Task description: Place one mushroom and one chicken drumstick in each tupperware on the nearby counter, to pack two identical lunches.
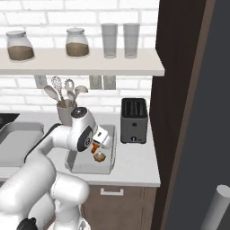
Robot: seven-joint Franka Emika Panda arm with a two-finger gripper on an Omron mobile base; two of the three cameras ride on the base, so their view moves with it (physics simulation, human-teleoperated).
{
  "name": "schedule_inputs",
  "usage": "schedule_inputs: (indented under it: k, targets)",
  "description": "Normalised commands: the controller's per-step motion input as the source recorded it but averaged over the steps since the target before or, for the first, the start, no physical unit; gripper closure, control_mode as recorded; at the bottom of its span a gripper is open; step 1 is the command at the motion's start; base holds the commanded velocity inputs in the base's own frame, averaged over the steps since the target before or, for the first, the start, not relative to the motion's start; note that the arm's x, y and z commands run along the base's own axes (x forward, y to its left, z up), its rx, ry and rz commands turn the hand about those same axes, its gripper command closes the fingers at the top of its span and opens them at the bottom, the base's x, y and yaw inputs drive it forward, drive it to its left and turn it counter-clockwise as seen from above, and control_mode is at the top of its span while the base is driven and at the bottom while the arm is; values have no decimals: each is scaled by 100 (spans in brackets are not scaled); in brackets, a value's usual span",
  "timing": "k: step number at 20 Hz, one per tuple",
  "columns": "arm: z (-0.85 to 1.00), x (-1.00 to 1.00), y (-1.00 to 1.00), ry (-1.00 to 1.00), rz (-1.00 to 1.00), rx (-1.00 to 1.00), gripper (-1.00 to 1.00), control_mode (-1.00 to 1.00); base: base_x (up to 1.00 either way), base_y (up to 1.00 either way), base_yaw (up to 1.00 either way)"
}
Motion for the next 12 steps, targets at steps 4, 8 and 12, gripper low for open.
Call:
schedule_inputs:
  k: [4, 8, 12]
  targets:
    - [74, -42, 41, -1, -6, 0, -100, -100, 0, 0, 0]
    - [100, -83, 38, -7, -2, 0, -100, -100, 0, 0, 0]
    - [98, -99, 13, -18, 0, 0, -100, -100, 0, 0, 0]
